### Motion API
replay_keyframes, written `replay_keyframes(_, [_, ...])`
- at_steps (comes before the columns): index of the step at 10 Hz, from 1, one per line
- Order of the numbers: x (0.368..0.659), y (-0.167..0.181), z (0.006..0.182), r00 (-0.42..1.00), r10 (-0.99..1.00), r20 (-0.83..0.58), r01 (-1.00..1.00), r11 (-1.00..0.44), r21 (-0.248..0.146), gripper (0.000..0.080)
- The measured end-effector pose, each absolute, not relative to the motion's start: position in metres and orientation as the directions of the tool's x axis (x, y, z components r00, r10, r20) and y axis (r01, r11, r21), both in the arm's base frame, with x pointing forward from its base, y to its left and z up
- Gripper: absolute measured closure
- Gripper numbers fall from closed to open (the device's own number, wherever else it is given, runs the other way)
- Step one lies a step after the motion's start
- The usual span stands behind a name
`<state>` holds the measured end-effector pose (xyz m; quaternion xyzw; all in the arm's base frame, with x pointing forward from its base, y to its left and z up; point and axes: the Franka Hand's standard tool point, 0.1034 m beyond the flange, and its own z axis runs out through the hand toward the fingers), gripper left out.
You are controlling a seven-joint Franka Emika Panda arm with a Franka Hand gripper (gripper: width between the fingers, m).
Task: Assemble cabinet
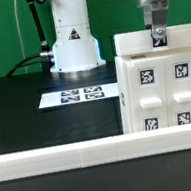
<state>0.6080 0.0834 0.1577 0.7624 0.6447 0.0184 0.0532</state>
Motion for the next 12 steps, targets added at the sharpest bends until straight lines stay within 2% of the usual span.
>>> replay_keyframes(1, [0.6081,0.0832,0.1577,0.169,0.985,-0.041,0.981,-0.164,0.105,0.0242])
replay_keyframes(3, [0.6082,0.083,0.1577,0.212,0.977,-0.036,0.972,-0.208,0.107,0.0242])
replay_keyframes(6, [0.608,0.0832,0.1576,0.419,0.908,-0.01,0.903,-0.416,0.11,0.0242])
replay_keyframes(7, [0.6079,0.0833,0.1576,0.533,0.846,0.004,0.84,-0.531,0.11,0.0242])
replay_keyframes(9, [0.6077,0.0836,0.1574,0.666,0.746,0.024,0.74,-0.664,0.107,0.0241])
replay_keyframes(10, [0.6078,0.0841,0.1572,0.793,0.608,0.05,0.601,-0.793,0.102,0.0241])
replay_keyframes(12, [0.6081,0.0856,0.157,0.928,0.363,0.085,0.357,-0.931,0.075,0.024])
